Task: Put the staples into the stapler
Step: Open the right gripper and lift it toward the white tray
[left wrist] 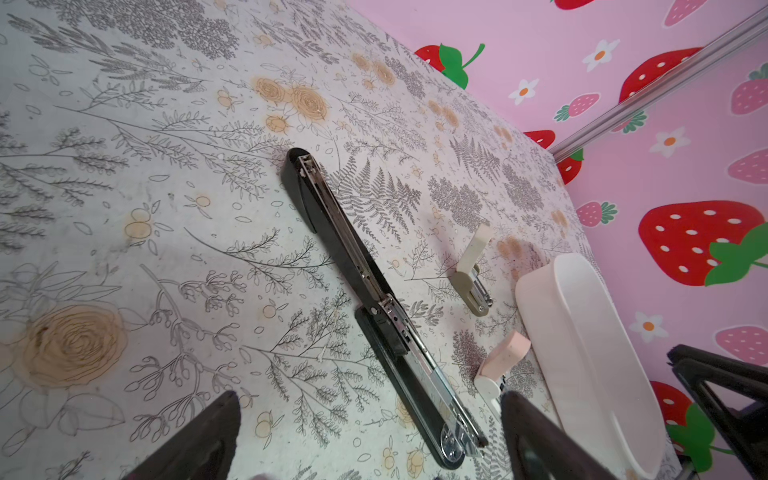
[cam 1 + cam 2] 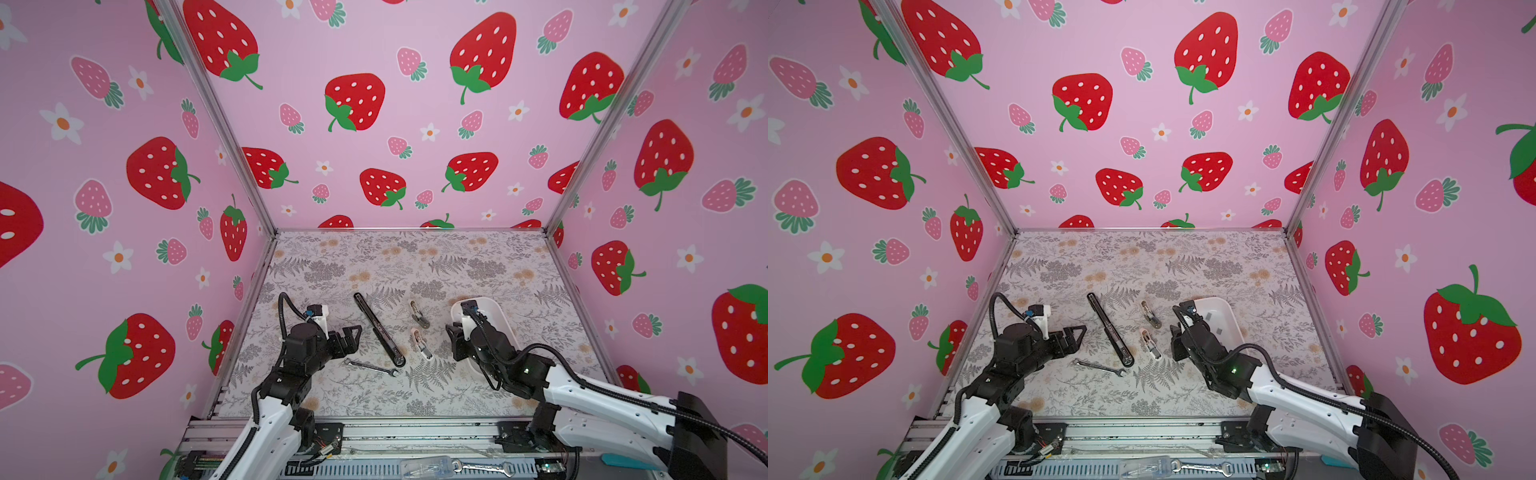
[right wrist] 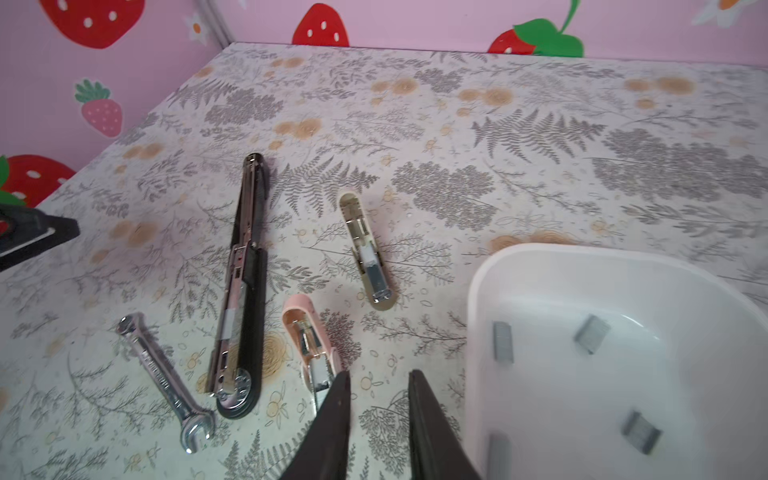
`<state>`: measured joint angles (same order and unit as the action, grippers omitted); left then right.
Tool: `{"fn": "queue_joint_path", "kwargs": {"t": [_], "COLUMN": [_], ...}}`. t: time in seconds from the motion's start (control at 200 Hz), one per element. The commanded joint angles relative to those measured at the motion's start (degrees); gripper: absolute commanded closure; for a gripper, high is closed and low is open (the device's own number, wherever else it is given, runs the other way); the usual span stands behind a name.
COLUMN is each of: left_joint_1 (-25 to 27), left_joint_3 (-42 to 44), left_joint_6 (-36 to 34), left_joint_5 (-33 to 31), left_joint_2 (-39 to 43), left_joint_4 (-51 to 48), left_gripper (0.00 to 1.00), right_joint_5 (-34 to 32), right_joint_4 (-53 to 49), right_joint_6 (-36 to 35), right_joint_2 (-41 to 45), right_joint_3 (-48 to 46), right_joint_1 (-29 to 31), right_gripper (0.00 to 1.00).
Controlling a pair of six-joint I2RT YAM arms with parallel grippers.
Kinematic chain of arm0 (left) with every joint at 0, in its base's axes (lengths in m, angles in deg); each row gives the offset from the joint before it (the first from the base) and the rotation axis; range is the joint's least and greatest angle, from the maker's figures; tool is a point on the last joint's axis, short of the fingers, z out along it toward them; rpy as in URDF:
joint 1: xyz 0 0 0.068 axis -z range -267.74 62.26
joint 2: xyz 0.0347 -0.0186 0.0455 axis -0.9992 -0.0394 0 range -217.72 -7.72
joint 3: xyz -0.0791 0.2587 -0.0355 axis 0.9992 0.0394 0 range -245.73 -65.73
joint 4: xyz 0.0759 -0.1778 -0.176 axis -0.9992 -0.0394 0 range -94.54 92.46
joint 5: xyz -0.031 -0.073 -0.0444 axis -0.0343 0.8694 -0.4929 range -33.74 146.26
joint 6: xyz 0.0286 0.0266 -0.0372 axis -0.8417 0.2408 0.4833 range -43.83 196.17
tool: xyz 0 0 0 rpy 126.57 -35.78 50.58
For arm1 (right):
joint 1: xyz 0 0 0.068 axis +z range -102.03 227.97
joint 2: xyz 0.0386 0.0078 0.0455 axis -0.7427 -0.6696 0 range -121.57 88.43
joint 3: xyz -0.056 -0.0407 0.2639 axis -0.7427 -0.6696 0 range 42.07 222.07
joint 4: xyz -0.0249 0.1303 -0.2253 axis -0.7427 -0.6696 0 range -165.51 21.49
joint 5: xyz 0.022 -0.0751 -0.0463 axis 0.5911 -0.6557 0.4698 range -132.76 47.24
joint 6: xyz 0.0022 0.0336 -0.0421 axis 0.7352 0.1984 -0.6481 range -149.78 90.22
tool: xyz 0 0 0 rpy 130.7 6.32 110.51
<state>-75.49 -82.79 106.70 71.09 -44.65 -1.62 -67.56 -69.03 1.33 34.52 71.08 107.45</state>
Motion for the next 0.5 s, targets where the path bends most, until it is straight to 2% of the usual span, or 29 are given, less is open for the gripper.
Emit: {"fn": "queue_joint_path", "kwargs": {"t": [0.0, 0.11, 0.255, 0.375, 0.495], "left_joint_1": [-0.21, -0.24, -0.21, -0.21, -0.13], "left_joint_3": [0.09, -1.74, -2.05, -3.40, -2.96], "left_joint_6": [0.61, -1.55, -4.41, -8.21, -12.62], "left_joint_5": [0.37, -4.40, -2.66, -5.15, -9.18], "left_joint_2": [-3.53, -8.56, -15.34, -17.95, -16.78], "left_joint_4": [9.99, 13.33, 24.54, 25.44, 25.29], "left_gripper": [0.01, 0.01, 0.01, 0.01, 0.01], "right_joint_5": [-5.77, -3.30, 1.39, 6.67, 11.90], "right_joint_4": [-10.43, -13.67, -15.44, -13.55, -11.27], "right_joint_6": [4.75, 4.67, 3.77, 2.63, 1.08], "right_joint_2": [3.64, 4.39, 2.14, -1.40, -7.13], "right_joint_3": [1.80, 2.25, 2.75, 2.56, 4.14], "right_joint_1": [-3.30, -9.38, -19.21, -24.13, -27.71], "right_gripper": [0.73, 0.73, 0.82, 0.82, 0.82]}}
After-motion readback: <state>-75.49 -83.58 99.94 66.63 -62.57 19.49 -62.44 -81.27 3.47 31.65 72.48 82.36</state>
